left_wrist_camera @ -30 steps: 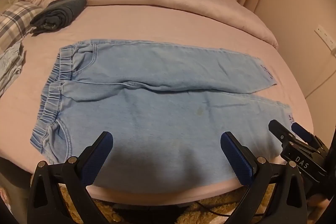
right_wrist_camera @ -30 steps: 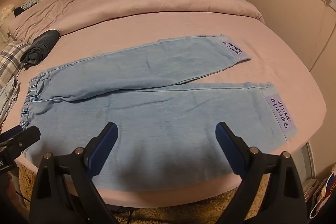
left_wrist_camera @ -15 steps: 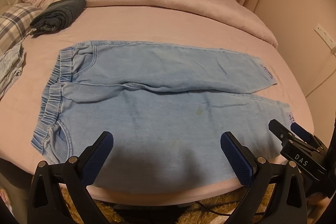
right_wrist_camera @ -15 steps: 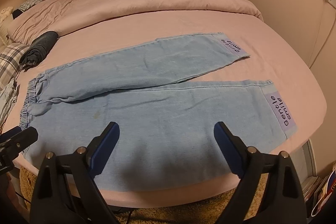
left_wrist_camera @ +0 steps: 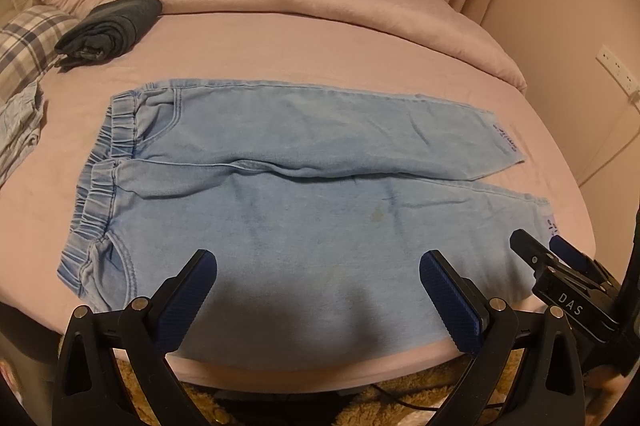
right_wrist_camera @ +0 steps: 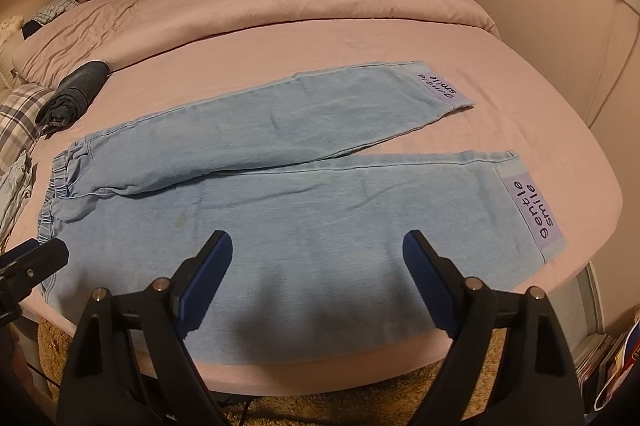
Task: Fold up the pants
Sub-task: 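Grasp the labelled leg cuff with the right gripper while the left grasps the waistband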
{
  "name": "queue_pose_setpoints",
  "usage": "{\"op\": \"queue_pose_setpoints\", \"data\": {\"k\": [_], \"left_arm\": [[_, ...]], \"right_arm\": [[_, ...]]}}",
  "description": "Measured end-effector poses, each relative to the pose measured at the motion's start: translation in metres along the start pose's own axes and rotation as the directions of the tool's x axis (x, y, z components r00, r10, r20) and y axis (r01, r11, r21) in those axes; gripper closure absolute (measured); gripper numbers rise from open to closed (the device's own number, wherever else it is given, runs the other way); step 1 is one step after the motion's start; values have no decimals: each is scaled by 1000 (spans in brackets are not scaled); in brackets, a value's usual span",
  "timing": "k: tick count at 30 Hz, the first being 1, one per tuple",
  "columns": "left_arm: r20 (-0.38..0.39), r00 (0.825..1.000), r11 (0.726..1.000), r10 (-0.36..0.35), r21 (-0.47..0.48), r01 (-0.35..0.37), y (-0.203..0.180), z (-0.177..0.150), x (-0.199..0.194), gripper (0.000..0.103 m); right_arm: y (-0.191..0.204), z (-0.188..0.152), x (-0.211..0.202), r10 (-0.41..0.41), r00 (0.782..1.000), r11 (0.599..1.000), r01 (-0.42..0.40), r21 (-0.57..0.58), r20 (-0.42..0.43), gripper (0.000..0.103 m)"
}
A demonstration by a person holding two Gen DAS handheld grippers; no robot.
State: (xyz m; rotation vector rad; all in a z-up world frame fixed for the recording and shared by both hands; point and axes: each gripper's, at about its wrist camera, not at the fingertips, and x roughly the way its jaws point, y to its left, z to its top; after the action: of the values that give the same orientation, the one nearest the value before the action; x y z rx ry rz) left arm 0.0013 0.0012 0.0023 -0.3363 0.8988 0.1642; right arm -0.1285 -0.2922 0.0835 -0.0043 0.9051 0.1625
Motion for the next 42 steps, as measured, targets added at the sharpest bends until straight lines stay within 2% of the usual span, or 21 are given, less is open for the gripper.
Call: {"op": "queue_pose_setpoints", "data": {"k": [2, 7, 11, 15, 17, 23, 27, 30, 31, 33, 35, 37, 40, 42], "left_arm": [[21, 1000, 1000, -13, -2, 13, -1, -1, -1, 3], [-25, 999, 999, 40, 21, -40, -2, -1, 0, 3], [-2, 999, 999, 39, 20, -39, -1, -1, -1, 3], [25, 996, 996, 82, 29, -83, 3, 1, -2, 3], [22, 997, 997, 72, 4, -72, 9, 2, -2, 3], [31, 994, 992, 103, -70, -101, 37, 9, -4, 3], [30, 986, 965, 167, -208, -157, 92, 11, -11, 3], [1, 973, 921, 230, -325, -217, 141, 3, -17, 3], [-9, 971, 914, 241, -336, -230, 147, 1, -19, 3], [-41, 958, 871, 283, -408, -275, 183, -13, -24, 3], [-102, 942, 832, 318, -447, -329, 198, -26, -27, 3], [-147, 939, 808, 310, -479, -342, 203, -39, -24, 3], [-161, 959, 814, 232, -508, -282, 208, -47, -8, 5], [-167, 970, 819, 178, -521, -240, 207, -50, 3, 27]], "right_arm": [[-1, 0, 1, -3, 1000, 1000, 3, 3, -3, 16], [-3, 0, 1, -5, 1000, 1000, 5, 8, -6, 16], [-4, -1, 1, -7, 1000, 1000, 7, 9, -5, 16], [-8, -1, 2, -6, 1000, 1000, 6, 19, -7, 16], [-10, -2, 2, -7, 1000, 1000, 8, 23, -8, 16], [-26, -5, 4, 11, 1000, 998, -10, 59, -13, 16], [-56, -5, 6, -19, 1000, 993, 21, 114, -14, 16], [-95, -6, 11, -124, 992, 976, 128, 174, -37, 16], [-110, -7, 12, -158, 986, 965, 164, 204, -46, 16], [-143, -10, 15, -200, 977, 941, 211, 266, -71, 16], [-169, -14, 18, -232, 968, 914, 252, 318, -99, 16], [-200, -20, 24, -270, 953, 877, 303, 372, -141, 16], [-228, -28, 34, -252, 951, 850, 305, 429, -177, 16], [-237, -33, 39, -198, 964, 844, 260, 469, -178, 21]]}}
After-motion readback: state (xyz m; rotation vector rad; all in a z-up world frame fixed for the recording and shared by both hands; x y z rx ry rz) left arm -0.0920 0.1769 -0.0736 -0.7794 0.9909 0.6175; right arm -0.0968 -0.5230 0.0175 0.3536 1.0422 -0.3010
